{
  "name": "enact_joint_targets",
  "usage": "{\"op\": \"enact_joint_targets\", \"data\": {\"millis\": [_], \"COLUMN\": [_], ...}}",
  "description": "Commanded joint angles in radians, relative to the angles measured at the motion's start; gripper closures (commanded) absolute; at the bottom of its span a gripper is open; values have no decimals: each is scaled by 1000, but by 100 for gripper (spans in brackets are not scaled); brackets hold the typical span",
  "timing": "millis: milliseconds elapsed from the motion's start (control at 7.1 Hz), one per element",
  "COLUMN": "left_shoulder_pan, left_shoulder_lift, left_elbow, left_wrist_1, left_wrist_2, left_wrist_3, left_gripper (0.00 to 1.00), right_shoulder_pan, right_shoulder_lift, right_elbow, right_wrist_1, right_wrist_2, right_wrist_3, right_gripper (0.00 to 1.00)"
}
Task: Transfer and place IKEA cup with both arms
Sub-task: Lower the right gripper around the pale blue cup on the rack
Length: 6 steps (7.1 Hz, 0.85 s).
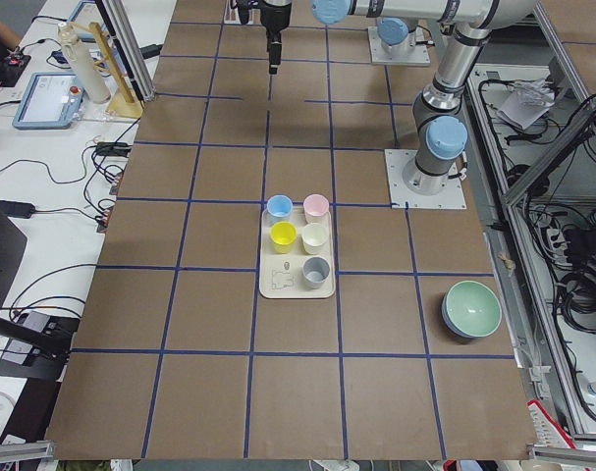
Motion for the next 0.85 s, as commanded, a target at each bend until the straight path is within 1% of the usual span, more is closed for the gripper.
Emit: {"op": "enact_joint_targets", "data": {"millis": [0,282,423,563,704], "left_shoulder_pan": [1,1,1,1,1], "left_shoulder_lift": [0,1,1,-1,-1], "left_elbow": [0,0,0,0,0], "left_wrist_1": [0,0,0,0,0], "left_wrist_2": [0,0,0,0,0], "left_wrist_3": [0,0,0,0,0], "left_gripper": [0,0,0,0,0], "right_shoulder_pan": [-10,-10,-10,-10,-12], "right_shoulder_lift": [91,116,157,185,217], "right_elbow": [0,0,-14,-34,-39], "right_wrist_1": [-129,-166,-224,-246,-251], "right_wrist_2": [1,2,4,13,55], "right_wrist_3": [-53,-69,-82,-83,-86], "right_gripper": [0,0,0,0,0]}}
